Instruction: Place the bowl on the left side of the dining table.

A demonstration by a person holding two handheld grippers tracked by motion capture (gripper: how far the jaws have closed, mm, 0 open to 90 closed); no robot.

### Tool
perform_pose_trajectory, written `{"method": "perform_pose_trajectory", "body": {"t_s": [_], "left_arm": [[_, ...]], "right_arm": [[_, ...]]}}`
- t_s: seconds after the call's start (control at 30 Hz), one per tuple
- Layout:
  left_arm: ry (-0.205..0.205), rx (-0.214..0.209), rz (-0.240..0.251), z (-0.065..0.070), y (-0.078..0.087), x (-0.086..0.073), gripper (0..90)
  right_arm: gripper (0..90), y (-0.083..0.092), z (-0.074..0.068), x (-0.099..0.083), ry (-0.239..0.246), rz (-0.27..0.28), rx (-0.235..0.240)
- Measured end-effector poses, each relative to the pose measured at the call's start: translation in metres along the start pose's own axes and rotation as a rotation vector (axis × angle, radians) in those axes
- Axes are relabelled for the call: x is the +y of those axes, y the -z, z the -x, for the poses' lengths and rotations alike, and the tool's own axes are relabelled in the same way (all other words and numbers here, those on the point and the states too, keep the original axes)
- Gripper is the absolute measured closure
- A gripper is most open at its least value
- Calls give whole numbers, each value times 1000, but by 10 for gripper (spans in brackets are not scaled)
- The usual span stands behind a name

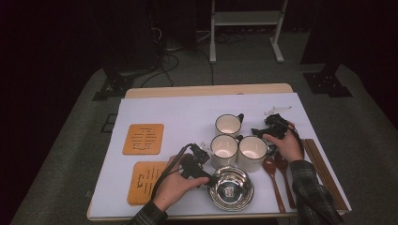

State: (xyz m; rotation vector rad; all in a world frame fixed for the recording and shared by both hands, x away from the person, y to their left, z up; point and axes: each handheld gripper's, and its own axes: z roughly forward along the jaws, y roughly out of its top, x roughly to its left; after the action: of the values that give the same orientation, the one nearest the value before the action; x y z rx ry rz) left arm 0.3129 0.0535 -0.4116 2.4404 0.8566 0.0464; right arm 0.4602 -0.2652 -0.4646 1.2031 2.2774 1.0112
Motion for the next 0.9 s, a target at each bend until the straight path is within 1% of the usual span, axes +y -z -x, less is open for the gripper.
{"method": "perform_pose_trajectory", "body": {"t_s": [0.03,0.07,0.23,0.27,0.33,0.43,0.5,0.57,0.7,0.9], "left_arm": [[-3,3,-2,0,0,0,158],[-2,1,-1,1,-1,0,195],[-5,-11,-18,2,-4,1,248],[-2,-13,-17,2,-5,2,271],[-11,-4,-21,2,-6,2,299],[4,1,-17,2,-8,2,308],[-1,6,-21,1,-9,2,341],[6,5,-14,2,-9,2,363],[7,2,2,2,-10,2,407],[8,-6,-7,5,-12,3,476]], "right_arm": [[193,0,0,0,0,0,0],[194,0,0,0,1,1,0],[193,0,0,0,0,0,0],[193,0,0,0,0,0,0],[193,0,0,0,0,0,0],[194,0,0,0,0,0,0],[194,0,0,0,0,0,0],[193,0,0,0,0,0,0],[193,0,0,0,0,0,0],[194,0,0,0,0,0,0]]}}
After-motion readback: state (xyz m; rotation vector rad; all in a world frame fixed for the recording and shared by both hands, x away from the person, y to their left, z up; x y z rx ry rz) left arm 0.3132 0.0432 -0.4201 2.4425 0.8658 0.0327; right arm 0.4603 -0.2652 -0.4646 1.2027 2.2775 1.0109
